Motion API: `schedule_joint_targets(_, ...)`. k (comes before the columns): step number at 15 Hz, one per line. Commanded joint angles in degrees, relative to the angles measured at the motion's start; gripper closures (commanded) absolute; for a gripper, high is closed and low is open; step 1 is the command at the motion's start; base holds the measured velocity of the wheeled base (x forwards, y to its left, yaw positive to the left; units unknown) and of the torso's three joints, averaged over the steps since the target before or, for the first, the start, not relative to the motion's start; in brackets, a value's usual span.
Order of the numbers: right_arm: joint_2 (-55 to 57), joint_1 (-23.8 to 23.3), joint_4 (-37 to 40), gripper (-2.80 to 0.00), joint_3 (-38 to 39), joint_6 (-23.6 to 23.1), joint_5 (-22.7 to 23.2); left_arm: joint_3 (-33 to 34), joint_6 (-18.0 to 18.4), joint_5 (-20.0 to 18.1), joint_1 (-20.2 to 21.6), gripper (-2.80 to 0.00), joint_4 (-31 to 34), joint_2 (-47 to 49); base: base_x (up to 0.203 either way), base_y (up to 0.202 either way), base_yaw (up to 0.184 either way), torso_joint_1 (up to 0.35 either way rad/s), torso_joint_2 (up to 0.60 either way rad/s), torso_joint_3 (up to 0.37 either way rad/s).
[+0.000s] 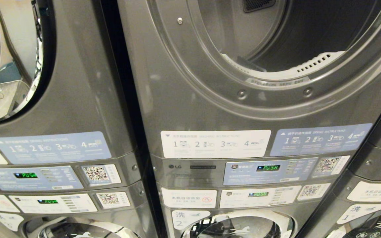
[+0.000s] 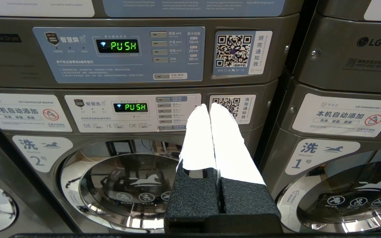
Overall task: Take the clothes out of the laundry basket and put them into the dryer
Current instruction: Open the dryer
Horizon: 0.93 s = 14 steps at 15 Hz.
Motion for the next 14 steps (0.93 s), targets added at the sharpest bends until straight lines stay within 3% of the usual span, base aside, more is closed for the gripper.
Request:
schedule_joint_targets(1, -0.02, 0.02, -0.01, 0.0, 0.0, -0.02, 0.06, 0.0, 0.05, 0.02, 0.0, 0.0, 0.0, -0.09, 0.0, 0.0, 0.0, 0.0, 0.0, 0.0)
schedule_joint_targets(14, -0.02, 0.02, -0.01, 0.0, 0.0, -0.02, 0.06, 0.0, 1.11, -0.15, 0.0, 0.0, 0.26, 0.0, 0.0, 0.0, 0.0, 0.0, 0.0, 0.005)
